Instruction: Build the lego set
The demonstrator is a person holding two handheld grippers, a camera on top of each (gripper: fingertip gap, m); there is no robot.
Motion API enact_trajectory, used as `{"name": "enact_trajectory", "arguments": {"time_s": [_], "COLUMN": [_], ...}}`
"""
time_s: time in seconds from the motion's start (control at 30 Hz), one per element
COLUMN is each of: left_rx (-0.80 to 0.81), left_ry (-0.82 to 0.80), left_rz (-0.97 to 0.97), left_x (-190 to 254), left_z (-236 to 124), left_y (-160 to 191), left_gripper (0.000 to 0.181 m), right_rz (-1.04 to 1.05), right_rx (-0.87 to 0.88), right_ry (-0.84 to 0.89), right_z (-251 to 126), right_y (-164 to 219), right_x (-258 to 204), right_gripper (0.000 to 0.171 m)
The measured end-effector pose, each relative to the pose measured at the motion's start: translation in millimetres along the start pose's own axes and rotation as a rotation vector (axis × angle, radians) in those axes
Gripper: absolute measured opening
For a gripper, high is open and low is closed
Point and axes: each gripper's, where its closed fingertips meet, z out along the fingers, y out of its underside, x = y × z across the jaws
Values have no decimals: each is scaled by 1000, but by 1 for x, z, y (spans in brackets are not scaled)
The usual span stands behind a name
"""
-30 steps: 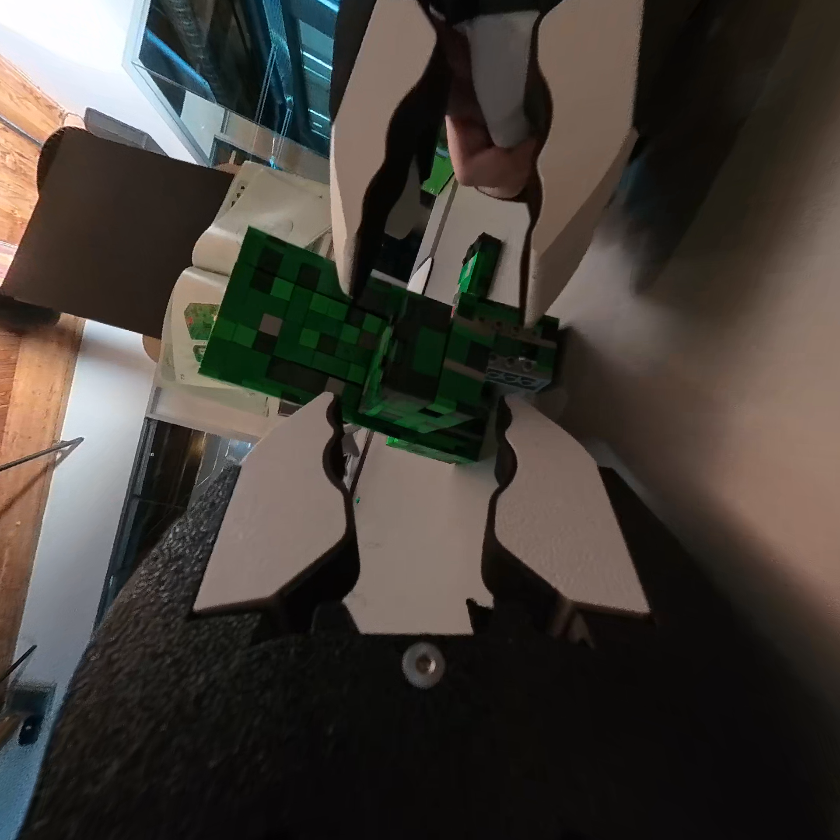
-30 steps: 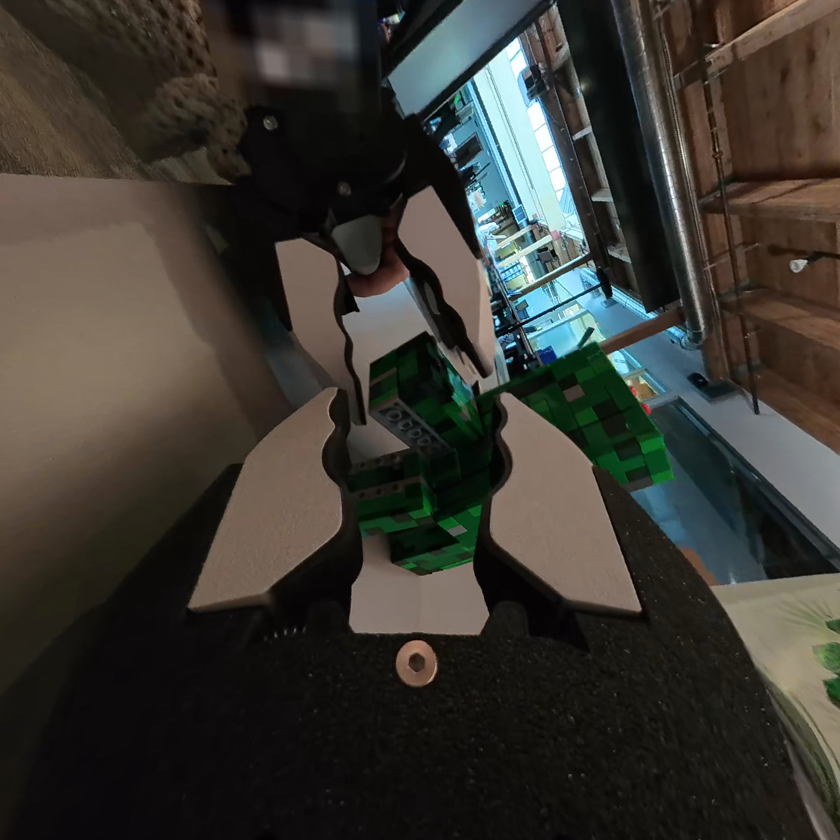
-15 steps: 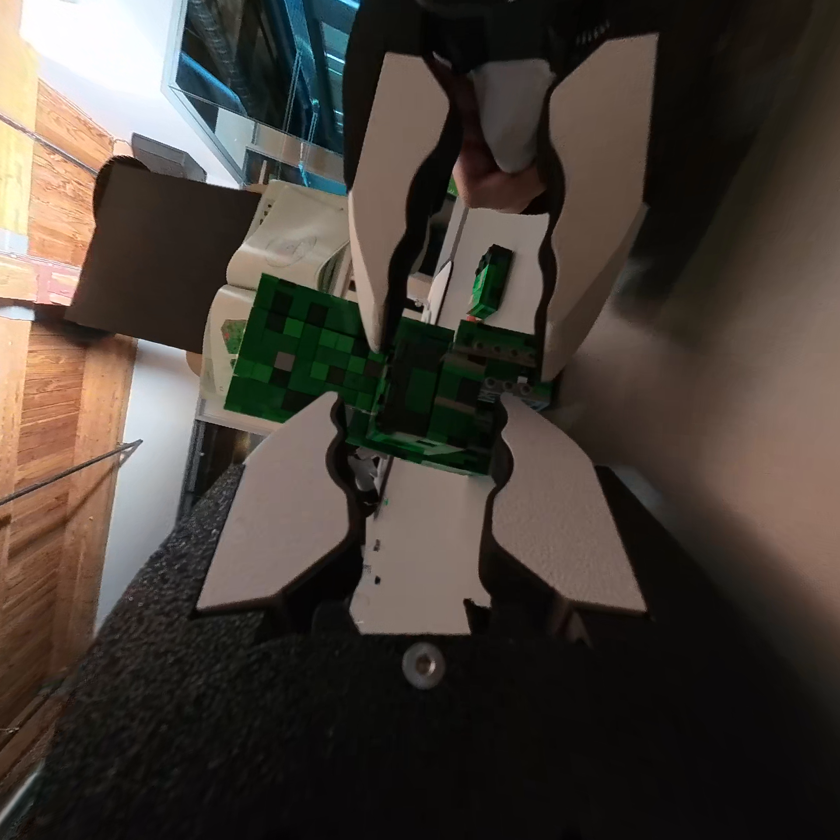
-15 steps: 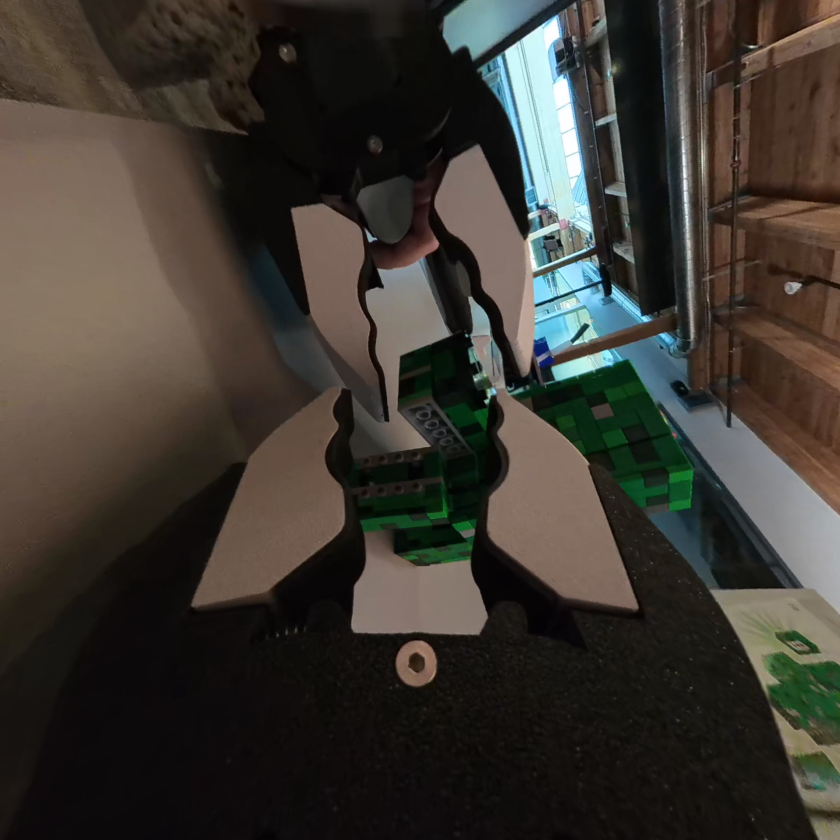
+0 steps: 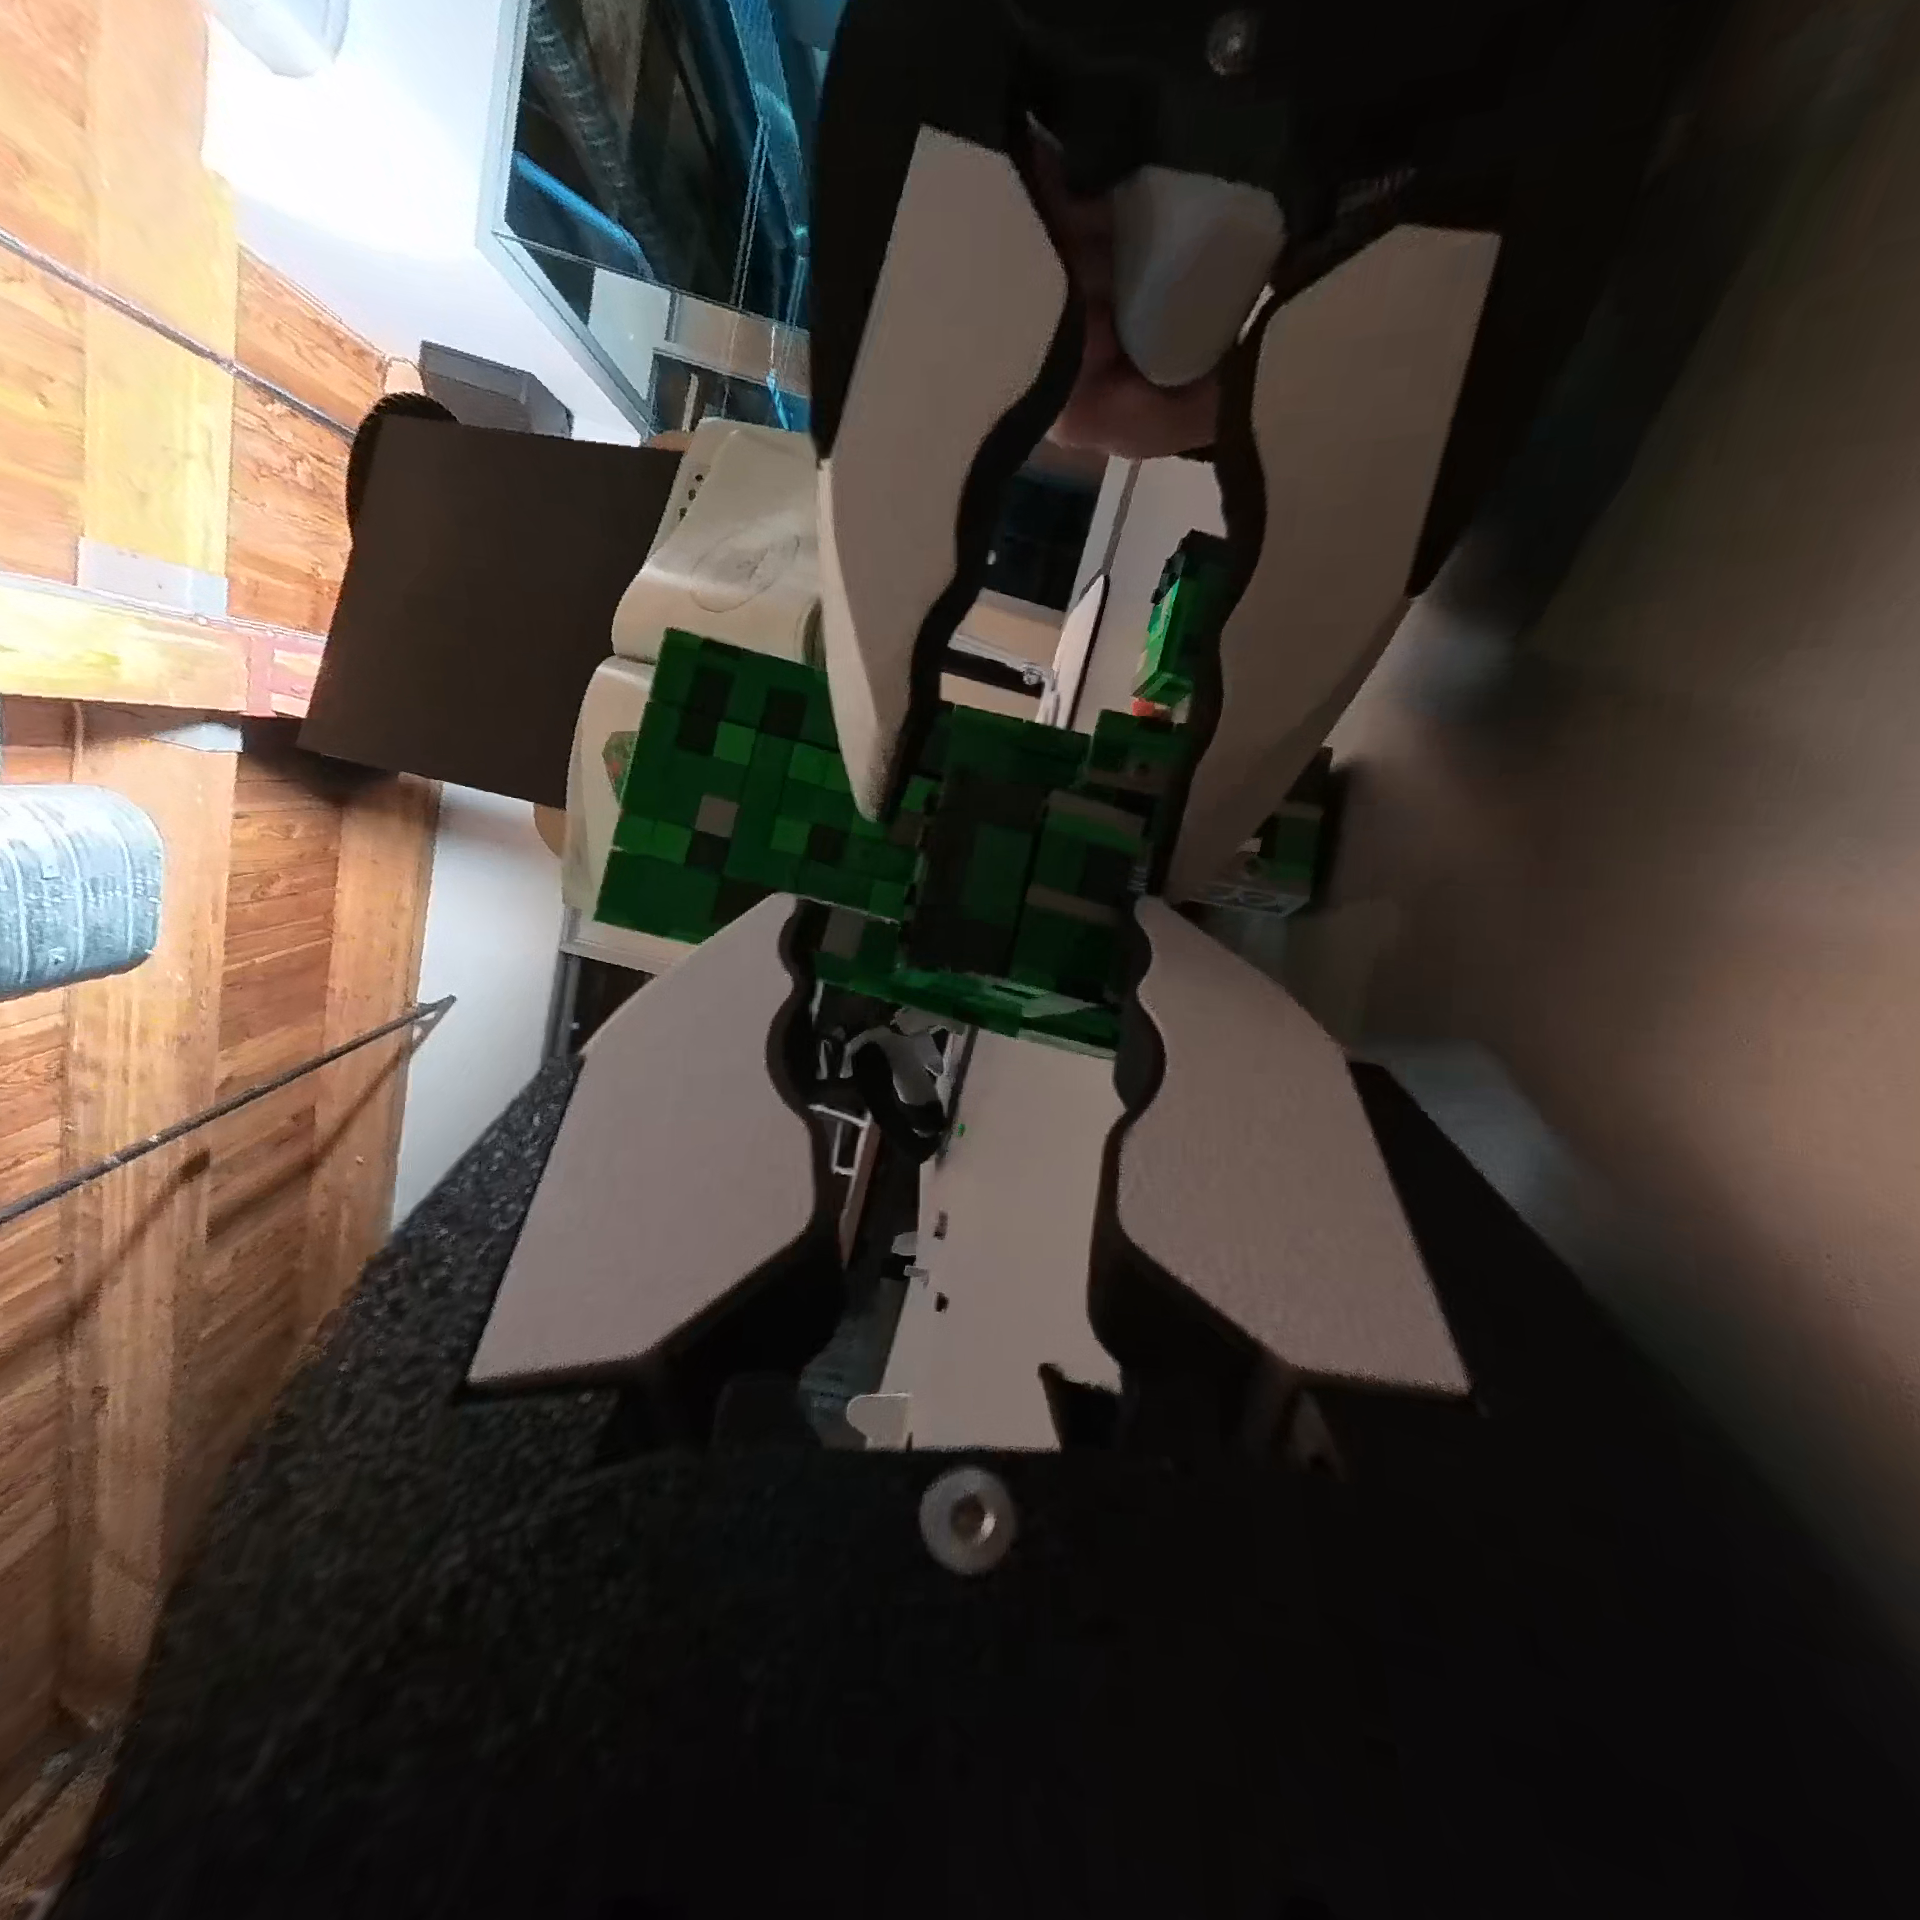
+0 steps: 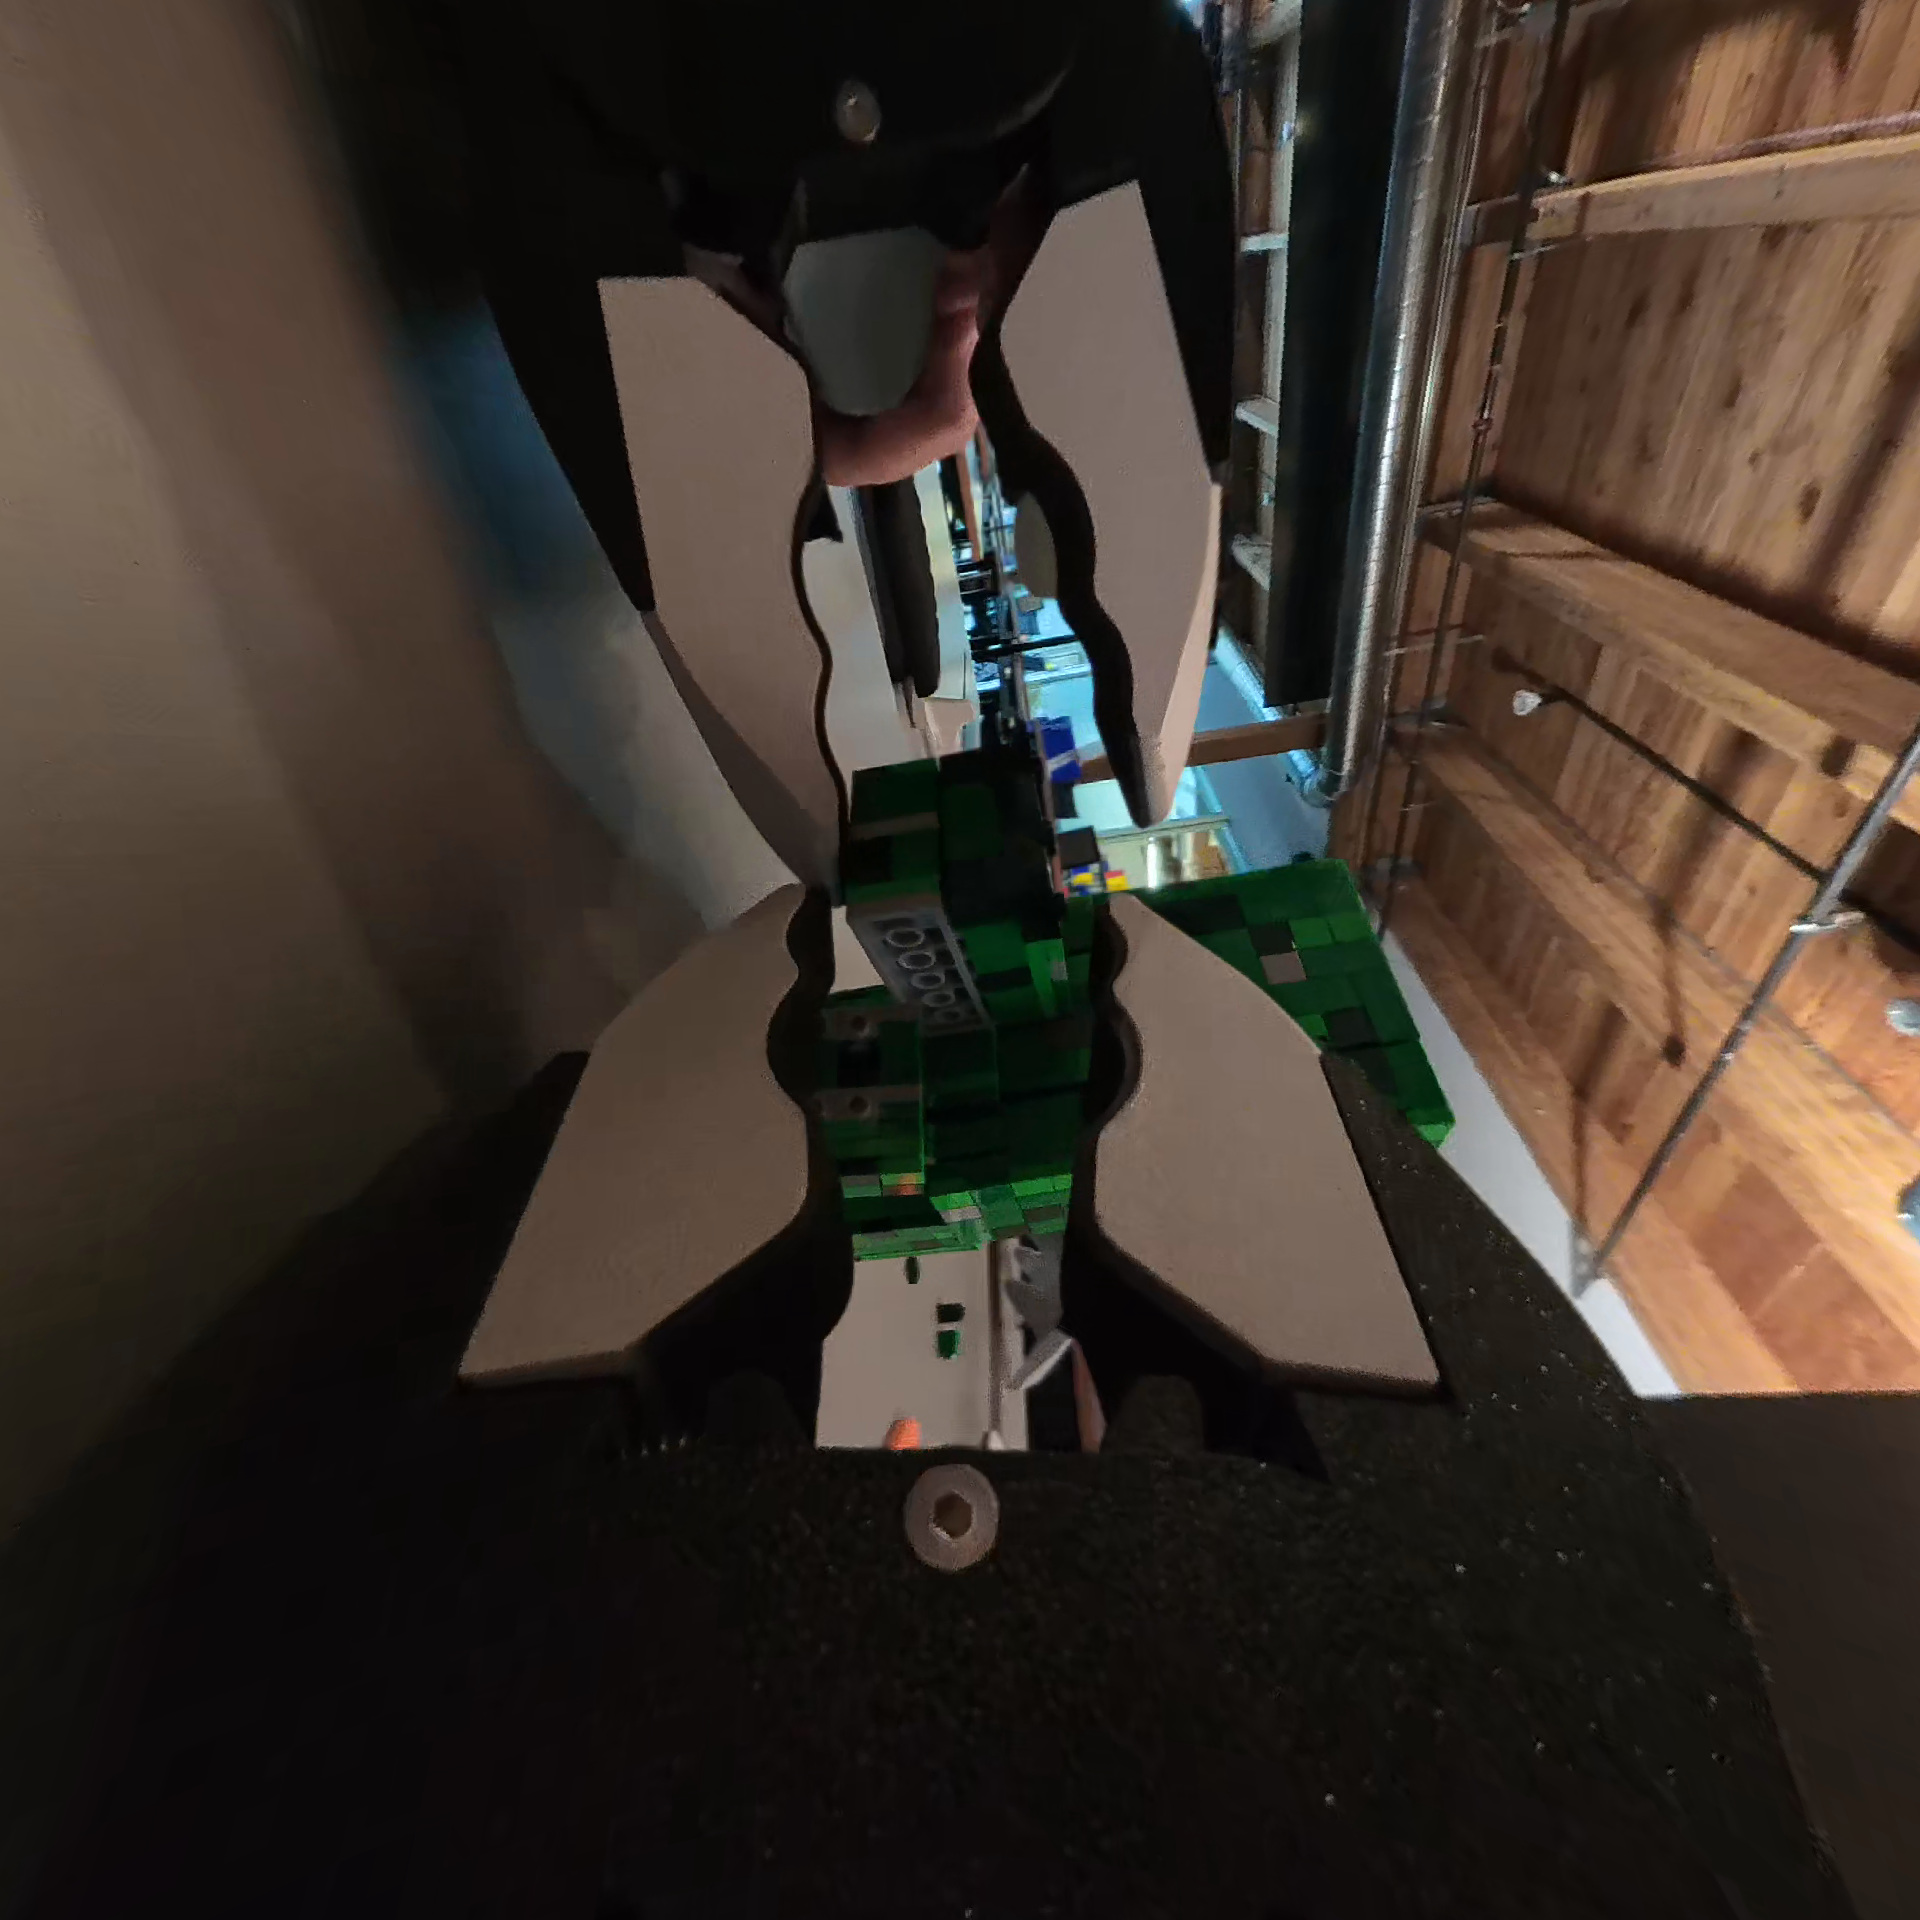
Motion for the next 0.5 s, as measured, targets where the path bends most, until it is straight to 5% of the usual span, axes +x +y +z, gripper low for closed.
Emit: {"name": "enact_trajectory", "arguments": {"time_s": [0.17, 0.5], "left_rx": [10, 9], "left_ry": [29, 27], "left_rz": [38, 37], "left_x": [6, 5], "left_z": [0, 2], "left_y": [-2, -2], "left_gripper": [40, 39], "right_rz": [-132, -131], "right_rx": [0, -34], "right_ry": [23, 6], "right_z": [0, 1], "right_y": [-7, -1], "right_x": [-5, -6], "right_gripper": [47, 62]}}
